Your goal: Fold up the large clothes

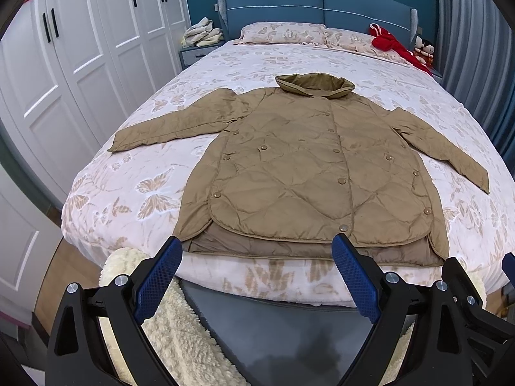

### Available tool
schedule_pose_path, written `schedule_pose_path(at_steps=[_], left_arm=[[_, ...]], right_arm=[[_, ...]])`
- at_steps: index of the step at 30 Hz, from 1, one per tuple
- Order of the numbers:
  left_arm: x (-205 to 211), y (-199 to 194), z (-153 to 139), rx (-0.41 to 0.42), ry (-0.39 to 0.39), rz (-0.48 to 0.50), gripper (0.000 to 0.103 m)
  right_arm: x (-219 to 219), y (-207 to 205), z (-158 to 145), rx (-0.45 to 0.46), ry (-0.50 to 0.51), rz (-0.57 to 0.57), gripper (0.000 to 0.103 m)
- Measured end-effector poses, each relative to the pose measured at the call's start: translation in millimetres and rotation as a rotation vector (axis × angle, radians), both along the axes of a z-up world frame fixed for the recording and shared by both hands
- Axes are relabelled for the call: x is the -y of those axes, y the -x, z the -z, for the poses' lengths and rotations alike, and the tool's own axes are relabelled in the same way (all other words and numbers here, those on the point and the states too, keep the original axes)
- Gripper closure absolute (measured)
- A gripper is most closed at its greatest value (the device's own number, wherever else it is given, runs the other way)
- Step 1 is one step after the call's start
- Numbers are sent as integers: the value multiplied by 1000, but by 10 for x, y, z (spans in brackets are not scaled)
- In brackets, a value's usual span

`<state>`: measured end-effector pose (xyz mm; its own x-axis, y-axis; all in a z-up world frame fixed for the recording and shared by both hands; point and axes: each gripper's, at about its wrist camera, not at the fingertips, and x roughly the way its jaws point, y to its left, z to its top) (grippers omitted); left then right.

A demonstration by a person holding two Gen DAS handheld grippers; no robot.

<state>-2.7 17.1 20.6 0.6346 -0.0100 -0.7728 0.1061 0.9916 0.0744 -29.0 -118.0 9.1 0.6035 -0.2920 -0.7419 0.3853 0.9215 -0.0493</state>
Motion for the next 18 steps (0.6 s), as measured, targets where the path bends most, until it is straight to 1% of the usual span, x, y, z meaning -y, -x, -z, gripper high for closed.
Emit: schedule_pose_path(at_steps=[18], left_arm=[[-1,2,3,1,-1,1,12]], right_arm=[[-16,-2,0,2,0,0,5]])
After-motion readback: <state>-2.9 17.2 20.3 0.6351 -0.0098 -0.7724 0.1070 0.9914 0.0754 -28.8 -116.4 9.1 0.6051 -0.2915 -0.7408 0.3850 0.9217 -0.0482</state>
